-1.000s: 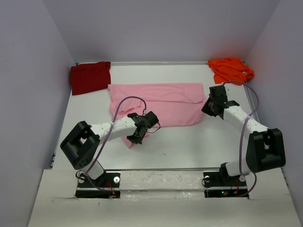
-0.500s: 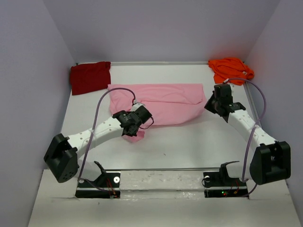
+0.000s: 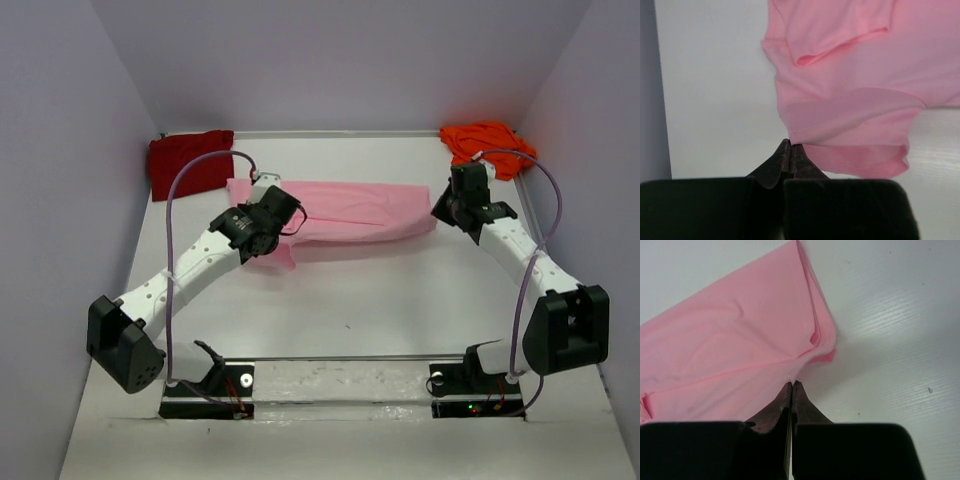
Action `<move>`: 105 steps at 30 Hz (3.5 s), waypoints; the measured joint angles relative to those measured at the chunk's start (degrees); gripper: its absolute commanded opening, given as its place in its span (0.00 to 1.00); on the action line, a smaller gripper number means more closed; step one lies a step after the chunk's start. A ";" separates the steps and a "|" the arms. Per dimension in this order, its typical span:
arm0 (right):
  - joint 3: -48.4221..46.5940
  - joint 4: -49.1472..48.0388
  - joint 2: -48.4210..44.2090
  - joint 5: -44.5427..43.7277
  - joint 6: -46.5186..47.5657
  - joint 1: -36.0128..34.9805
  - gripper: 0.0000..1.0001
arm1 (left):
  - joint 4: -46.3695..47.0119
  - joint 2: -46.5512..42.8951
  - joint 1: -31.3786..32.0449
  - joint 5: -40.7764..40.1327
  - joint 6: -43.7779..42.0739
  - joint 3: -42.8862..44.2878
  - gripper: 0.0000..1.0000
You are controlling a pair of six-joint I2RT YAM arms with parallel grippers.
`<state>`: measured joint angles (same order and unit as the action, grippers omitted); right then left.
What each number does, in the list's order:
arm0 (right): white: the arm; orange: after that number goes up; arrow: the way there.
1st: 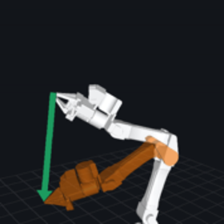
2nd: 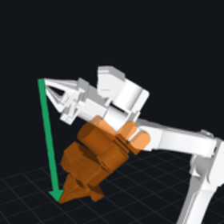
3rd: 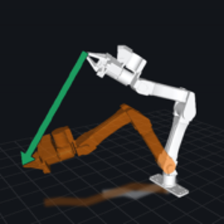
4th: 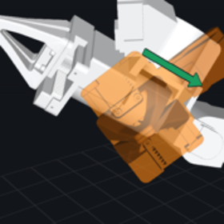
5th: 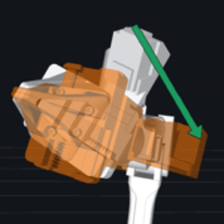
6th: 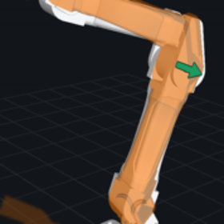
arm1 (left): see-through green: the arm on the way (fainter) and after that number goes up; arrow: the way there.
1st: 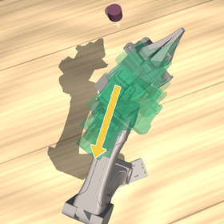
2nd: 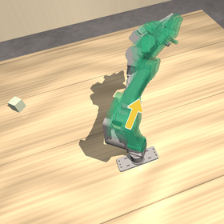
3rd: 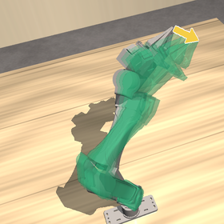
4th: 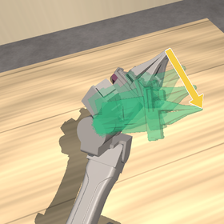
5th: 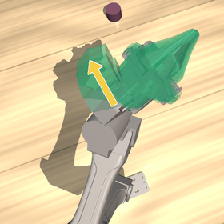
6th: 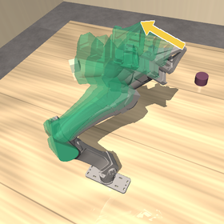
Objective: Fold and stack the t-shirts
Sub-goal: Fold the tshirt
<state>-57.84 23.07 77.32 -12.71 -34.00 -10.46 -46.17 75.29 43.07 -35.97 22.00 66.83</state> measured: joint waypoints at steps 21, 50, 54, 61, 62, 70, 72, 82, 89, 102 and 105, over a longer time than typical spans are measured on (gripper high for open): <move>-15.47 0.68 19.10 -3.45 2.12 -0.02 0.00 | 12.04 20.35 -18.10 1.09 -13.16 11.93 0.00; -30.18 2.29 40.02 -5.49 8.22 -3.65 0.67 | 11.91 25.42 -25.51 0.26 -12.94 17.27 0.80; -32.22 2.27 37.59 -3.89 11.15 -9.88 0.67 | 12.79 16.37 -25.14 0.20 -12.61 14.43 0.80; -37.20 2.36 37.55 1.84 13.27 -17.46 0.64 | 18.56 -5.53 -23.12 8.09 -11.43 1.07 0.80; -37.86 2.36 37.90 2.32 13.29 -17.75 0.64 | 19.32 -8.76 -22.82 9.57 -11.34 -1.03 0.80; -47.58 4.15 46.53 4.61 13.49 -20.94 0.63 | 28.70 -20.52 -21.64 17.99 -10.38 -15.78 0.80; -50.05 5.60 48.59 4.66 13.60 -22.36 0.63 | 30.36 -20.26 -21.20 19.04 -10.27 -18.34 0.80; -50.34 8.35 49.57 1.92 13.09 -25.42 0.63 | 30.42 -13.14 -20.46 19.32 -10.25 -16.52 0.80; -38.62 9.40 41.00 -0.33 11.19 -12.07 0.63 | 31.10 -12.57 -20.24 19.50 -10.32 -16.52 0.80; -37.31 9.35 38.36 -2.27 11.74 -9.84 0.63 | 33.53 -13.44 -19.52 21.00 -10.34 -19.19 0.80; -38.34 9.42 40.15 -2.29 11.45 -9.22 0.63 | 33.55 -14.19 -18.71 20.94 -10.34 -19.47 0.80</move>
<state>-96.18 32.49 117.47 -15.00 -22.55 -19.68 -12.62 61.10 24.36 -15.03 11.66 47.35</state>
